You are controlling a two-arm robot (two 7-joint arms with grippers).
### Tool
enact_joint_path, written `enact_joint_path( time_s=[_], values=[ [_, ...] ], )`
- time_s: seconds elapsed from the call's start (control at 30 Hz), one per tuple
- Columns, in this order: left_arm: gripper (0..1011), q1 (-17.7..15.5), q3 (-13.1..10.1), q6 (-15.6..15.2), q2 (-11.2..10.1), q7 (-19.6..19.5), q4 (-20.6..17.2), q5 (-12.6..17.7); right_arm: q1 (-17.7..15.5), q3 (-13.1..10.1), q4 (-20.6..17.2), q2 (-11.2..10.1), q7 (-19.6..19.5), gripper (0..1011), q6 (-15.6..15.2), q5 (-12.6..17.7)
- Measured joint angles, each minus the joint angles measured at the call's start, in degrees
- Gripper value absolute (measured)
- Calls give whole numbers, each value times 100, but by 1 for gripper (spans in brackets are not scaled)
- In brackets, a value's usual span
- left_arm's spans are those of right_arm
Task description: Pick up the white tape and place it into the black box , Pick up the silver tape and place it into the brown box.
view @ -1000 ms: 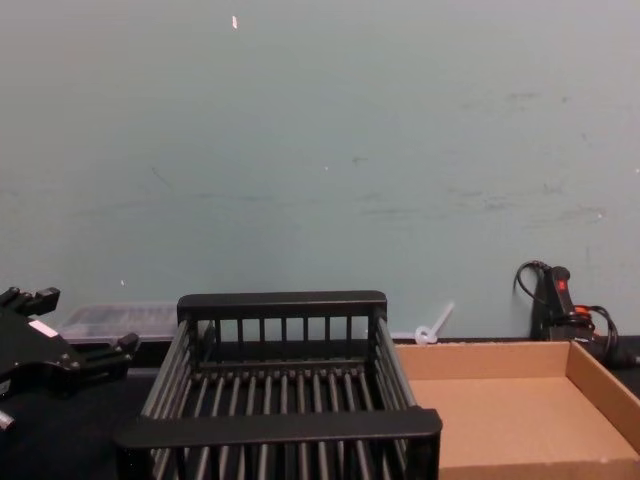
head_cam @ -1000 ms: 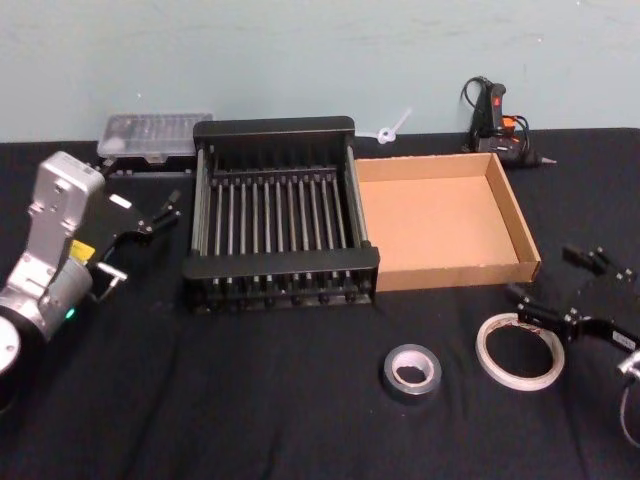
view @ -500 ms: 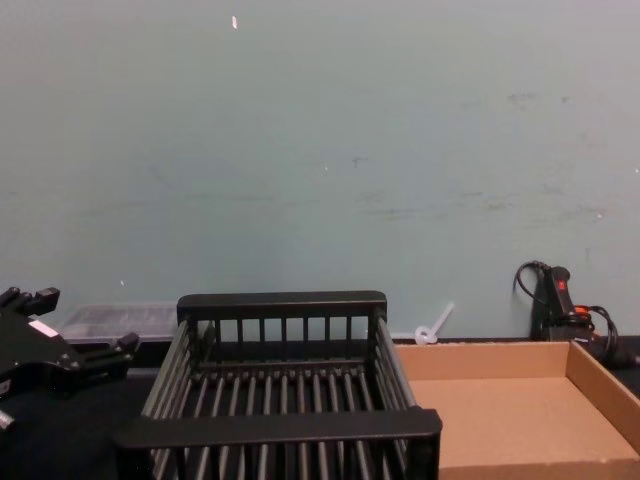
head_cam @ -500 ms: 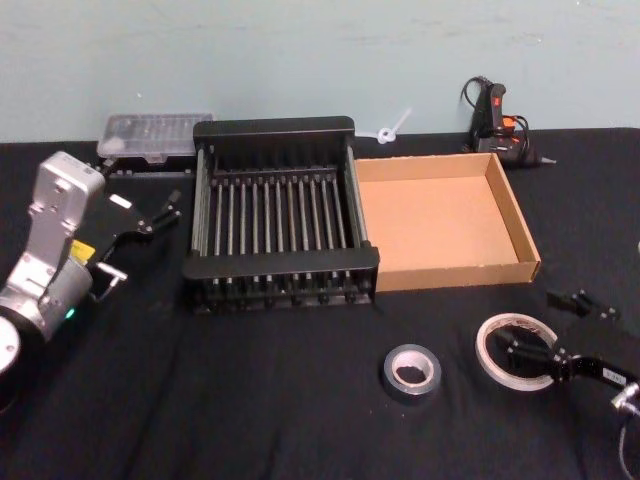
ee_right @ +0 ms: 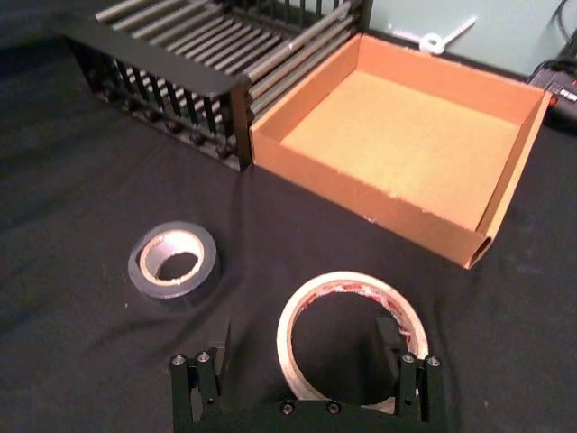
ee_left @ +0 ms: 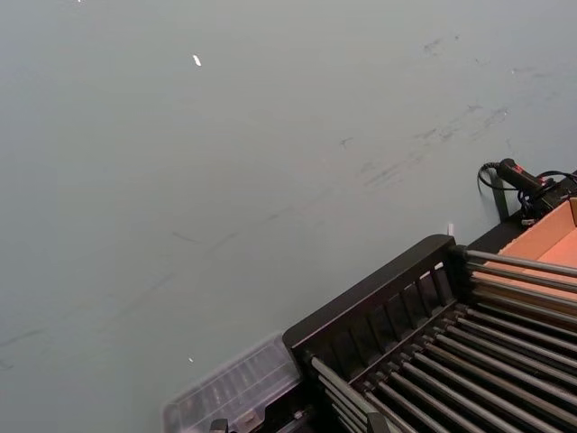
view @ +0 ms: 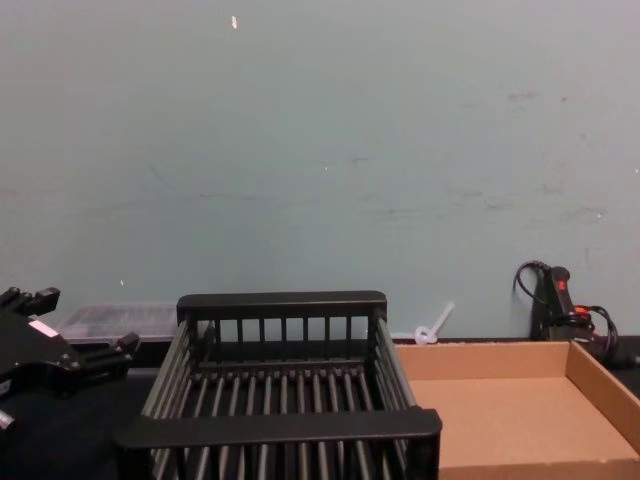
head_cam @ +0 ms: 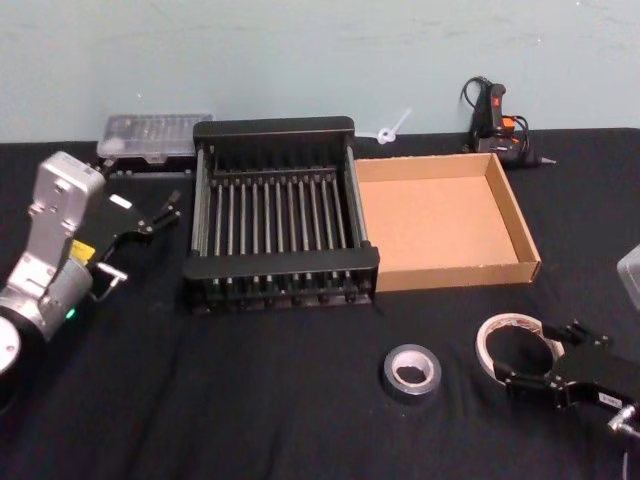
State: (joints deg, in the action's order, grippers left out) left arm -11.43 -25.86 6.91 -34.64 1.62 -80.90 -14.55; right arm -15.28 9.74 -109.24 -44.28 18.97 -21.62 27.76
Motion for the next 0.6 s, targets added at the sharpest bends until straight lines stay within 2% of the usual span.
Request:
enact_joint_path(
  time_s=[0.6],
  values=[
    [1001,0,0,0,0,0,0,0,243,254,298,44,161,1002,-196,-157]
  ],
)
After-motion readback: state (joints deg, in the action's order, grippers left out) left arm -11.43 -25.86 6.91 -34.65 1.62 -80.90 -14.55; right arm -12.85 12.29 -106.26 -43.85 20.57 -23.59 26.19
